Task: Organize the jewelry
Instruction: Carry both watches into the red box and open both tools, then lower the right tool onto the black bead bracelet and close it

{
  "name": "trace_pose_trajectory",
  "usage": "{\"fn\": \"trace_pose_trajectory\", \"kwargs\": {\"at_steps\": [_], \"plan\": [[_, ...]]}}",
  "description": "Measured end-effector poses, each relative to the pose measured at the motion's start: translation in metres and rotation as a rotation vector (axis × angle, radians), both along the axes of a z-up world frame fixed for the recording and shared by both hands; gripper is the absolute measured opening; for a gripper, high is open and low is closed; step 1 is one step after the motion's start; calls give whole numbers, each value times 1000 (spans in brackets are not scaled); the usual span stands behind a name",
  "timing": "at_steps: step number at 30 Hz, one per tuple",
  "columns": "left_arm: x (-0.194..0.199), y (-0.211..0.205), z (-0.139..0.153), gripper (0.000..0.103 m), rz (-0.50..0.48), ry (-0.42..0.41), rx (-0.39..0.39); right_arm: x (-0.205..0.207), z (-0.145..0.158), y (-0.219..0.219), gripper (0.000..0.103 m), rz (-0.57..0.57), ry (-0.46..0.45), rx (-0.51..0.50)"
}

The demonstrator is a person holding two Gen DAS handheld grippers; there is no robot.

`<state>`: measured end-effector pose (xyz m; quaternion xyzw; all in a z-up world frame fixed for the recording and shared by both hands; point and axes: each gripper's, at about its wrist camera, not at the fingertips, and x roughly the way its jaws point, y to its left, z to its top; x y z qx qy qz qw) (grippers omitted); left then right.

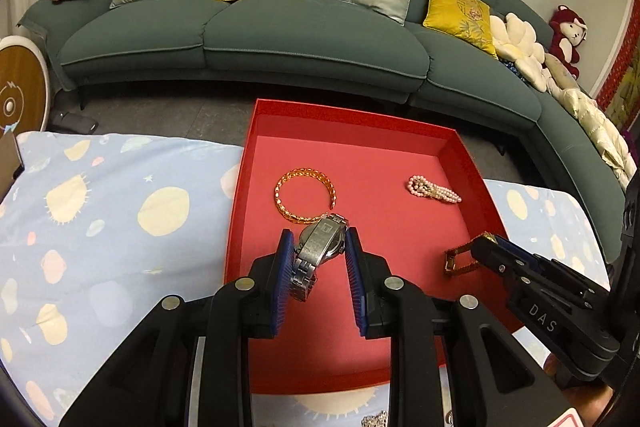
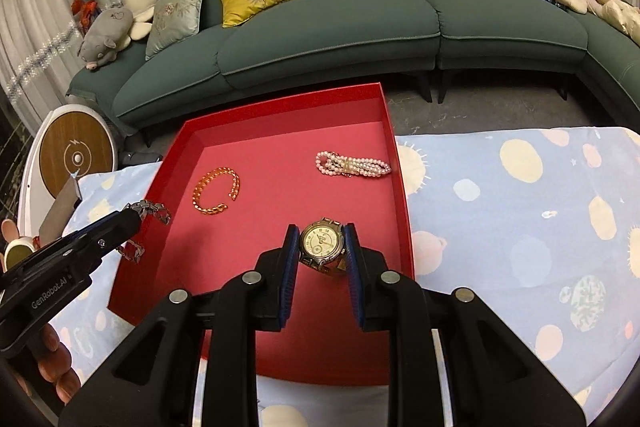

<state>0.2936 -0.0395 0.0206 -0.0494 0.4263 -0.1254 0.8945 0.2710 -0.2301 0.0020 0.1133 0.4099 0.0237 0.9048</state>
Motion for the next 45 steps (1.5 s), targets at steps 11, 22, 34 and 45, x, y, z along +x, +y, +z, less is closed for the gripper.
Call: {"fn": "trace_pose_trajectory", "kwargs": {"at_steps": [11,22,34,45], "plan": [[-24,36,16,42,105,-97,-15,-27,25,-6,32,-6,-125,3],[-125,80,35,49,99,-90,17,-137,55,-2,35,29,-139,-30],[-179,88,-4,49,105,13,-13,-197,17,23,35,82,-43,-45],[-173,84,-18,49,82,34,-4,-183,-26,32,35,107,39,-88]]}}
